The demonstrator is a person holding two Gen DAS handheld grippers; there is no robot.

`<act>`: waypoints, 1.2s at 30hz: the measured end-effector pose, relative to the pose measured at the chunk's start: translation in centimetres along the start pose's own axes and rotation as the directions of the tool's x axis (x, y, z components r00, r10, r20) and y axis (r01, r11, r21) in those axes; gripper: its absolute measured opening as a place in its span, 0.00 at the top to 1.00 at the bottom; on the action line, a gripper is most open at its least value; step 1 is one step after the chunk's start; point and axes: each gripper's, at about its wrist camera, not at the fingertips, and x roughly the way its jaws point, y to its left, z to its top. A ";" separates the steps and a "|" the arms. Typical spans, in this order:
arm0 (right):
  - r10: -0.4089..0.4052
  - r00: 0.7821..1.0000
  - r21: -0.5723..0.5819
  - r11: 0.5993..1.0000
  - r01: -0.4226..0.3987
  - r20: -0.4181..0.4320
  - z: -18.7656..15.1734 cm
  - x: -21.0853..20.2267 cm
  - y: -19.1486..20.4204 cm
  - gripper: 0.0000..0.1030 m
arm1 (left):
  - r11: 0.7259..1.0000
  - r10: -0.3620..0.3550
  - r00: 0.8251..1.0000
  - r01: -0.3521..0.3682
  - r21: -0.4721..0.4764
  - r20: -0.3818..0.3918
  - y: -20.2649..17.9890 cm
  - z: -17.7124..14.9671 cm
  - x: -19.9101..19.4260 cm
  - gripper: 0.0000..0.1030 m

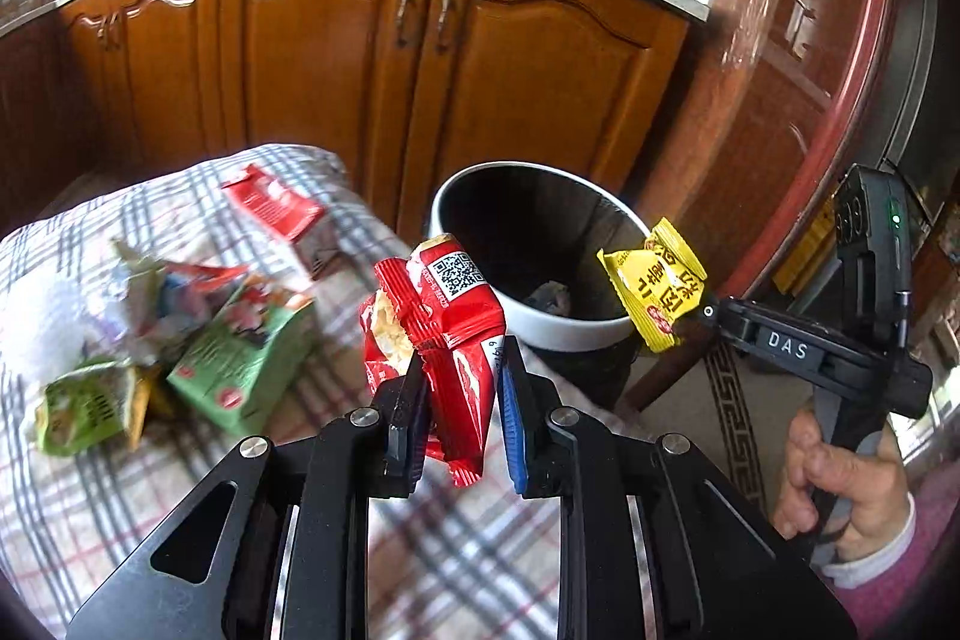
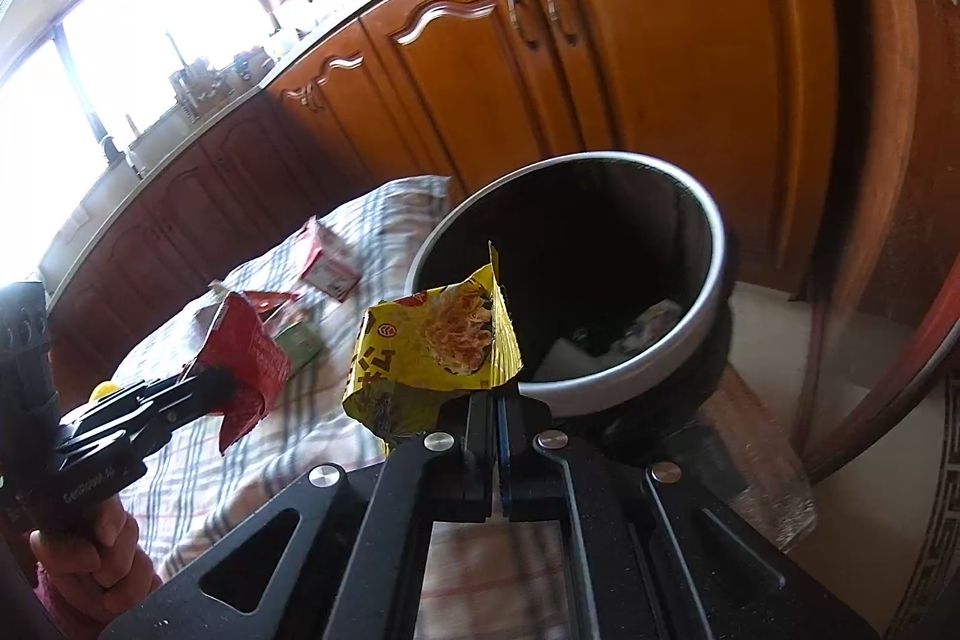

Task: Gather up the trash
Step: 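Carry both bags over the bin and open both tools to drop them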

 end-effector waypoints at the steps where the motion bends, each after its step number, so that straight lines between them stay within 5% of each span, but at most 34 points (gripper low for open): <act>1: -0.007 1.000 0.001 1.000 0.007 0.001 0.2 0.0 -0.3 0.99 | 1.000 -0.004 1.000 0.004 0.007 -0.003 -0.3 0.3 0.4 0.82; 32: -0.152 0.985 -0.108 0.984 0.143 -0.079 6.8 5.1 -5.2 0.94 | 0.997 -0.039 0.994 0.046 0.063 -0.105 -3.7 6.5 10.8 0.80; 36: -0.143 0.985 -0.108 0.985 0.132 -0.094 6.8 5.6 -5.3 0.83 | 0.997 -0.032 0.995 0.038 0.061 -0.093 -3.6 6.3 10.1 0.53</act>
